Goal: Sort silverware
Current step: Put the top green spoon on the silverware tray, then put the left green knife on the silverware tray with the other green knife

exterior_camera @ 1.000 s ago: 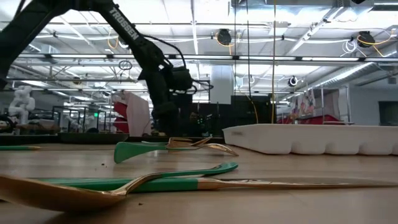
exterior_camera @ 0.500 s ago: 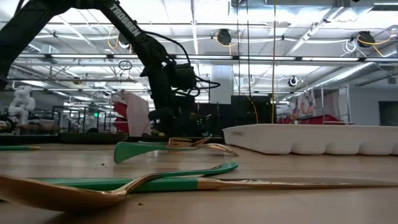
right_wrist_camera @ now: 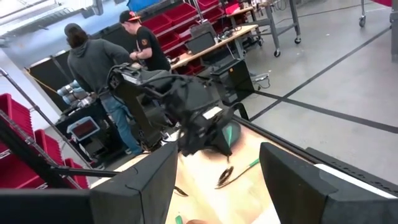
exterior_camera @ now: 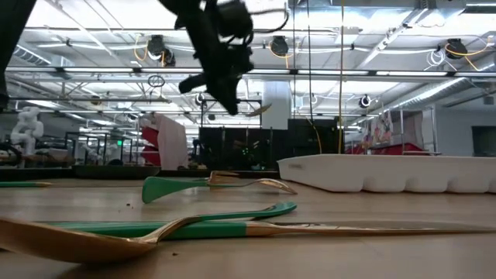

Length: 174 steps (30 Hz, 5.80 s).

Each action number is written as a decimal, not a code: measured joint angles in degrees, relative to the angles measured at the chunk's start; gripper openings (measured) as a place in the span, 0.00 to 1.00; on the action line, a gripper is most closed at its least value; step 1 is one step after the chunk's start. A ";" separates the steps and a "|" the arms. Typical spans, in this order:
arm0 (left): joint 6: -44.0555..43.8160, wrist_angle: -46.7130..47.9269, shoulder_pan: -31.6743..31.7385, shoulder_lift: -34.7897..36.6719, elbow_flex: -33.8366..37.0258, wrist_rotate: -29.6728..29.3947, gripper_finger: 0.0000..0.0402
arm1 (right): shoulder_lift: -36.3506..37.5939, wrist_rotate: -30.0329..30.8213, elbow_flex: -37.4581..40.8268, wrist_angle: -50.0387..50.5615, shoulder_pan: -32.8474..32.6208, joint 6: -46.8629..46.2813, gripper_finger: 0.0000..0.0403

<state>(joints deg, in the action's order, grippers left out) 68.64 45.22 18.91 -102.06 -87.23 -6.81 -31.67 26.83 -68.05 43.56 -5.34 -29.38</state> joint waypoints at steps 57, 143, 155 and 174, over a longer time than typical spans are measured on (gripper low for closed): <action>33.69 -10.44 -10.16 -30.43 -21.43 2.50 0.02 | 0.27 -4.29 -0.02 -5.59 0.02 2.85 0.55; -106.21 42.44 -14.38 29.28 -1.24 -11.54 0.27 | 0.27 3.36 0.00 -2.92 0.02 7.97 0.66; -111.80 32.63 -28.25 31.91 27.13 -1.74 0.27 | 0.27 3.37 0.00 -3.03 0.02 4.83 0.66; -99.47 17.54 -41.45 32.02 43.64 6.61 0.27 | 0.27 4.87 0.00 -3.03 0.01 4.59 0.66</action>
<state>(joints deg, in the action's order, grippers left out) -30.83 62.76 -22.54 -70.04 -43.59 -0.21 -31.40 31.70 -68.05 40.53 -5.33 -24.79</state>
